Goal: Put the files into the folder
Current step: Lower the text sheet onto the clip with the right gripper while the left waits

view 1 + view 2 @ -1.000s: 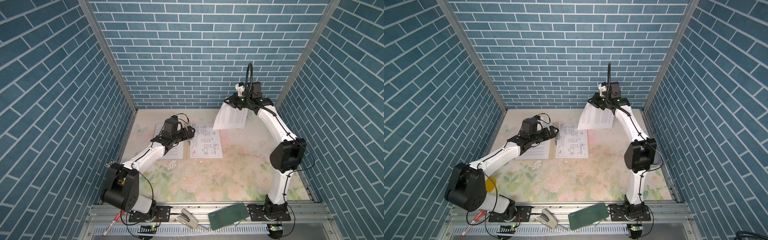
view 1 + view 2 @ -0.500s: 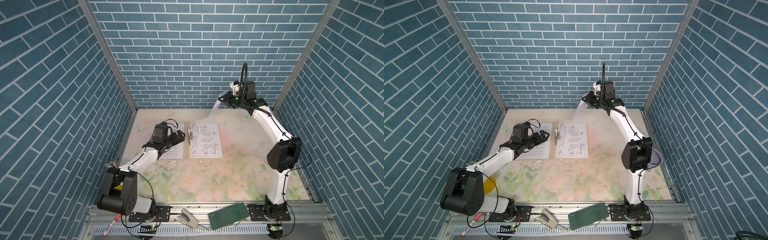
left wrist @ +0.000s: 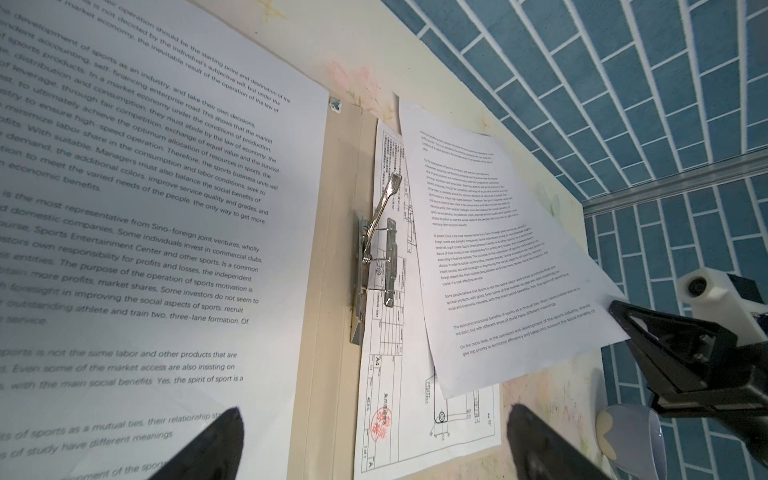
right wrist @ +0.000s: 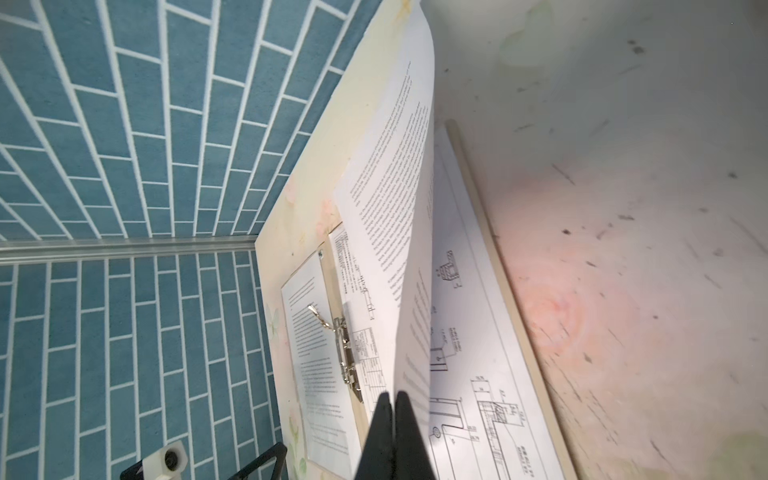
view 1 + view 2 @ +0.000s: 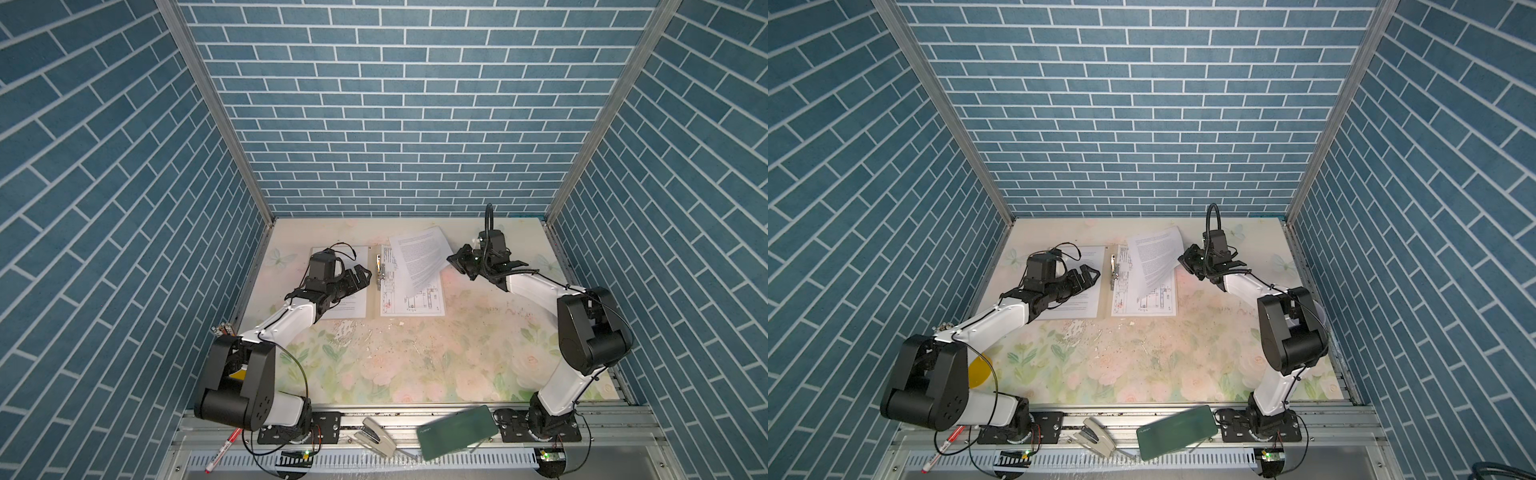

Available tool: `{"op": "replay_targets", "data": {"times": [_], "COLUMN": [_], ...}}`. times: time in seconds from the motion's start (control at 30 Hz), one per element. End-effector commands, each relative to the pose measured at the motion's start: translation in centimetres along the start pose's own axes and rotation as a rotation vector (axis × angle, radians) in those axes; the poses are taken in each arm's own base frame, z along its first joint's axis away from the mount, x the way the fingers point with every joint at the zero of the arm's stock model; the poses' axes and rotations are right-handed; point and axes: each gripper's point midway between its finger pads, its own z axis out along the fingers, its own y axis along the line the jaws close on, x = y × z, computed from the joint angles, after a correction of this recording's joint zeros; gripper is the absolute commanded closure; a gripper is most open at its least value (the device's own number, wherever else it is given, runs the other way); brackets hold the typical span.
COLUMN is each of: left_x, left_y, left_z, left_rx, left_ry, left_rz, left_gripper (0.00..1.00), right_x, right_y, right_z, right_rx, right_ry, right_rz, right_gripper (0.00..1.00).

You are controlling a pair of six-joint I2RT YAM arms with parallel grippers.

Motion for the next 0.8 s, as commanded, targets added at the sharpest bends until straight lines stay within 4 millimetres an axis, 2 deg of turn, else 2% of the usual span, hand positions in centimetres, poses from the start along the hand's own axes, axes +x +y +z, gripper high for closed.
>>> {"op": "replay_targets", "data": {"times": [0.0, 0.17, 0.43, 0.77], "left_x": [0.2, 0.7, 1.4, 2.8], "left_y": [0.4, 0.8, 0.9, 0.0], "left_z": [0.2, 0.4, 0.9, 3.1], "left_rx": [0.010, 0.008, 0.033, 0.068], "left_ry": [0.000, 0.011, 0.024, 0.073], "left_rz": [-0.017, -0.026, -0.050, -0.045], "left_gripper": [0.00, 0.00, 0.00, 0.00], "right_x": [-0.4, 1.9, 5.9, 7.8], "right_y": [1.2, -0.8, -2.5, -4.3], "right_z": [-1.5, -1.2, 0.5, 0.2], "right_rx": [-0.068, -0.021, 0.005, 0.048], "right_ry": [-0.098, -0.109, -0.077, -0.104], "right_rz": [0.061, 0.061, 0.066, 0.072], "right_gripper": [1.00, 1.00, 1.00, 1.00]}}
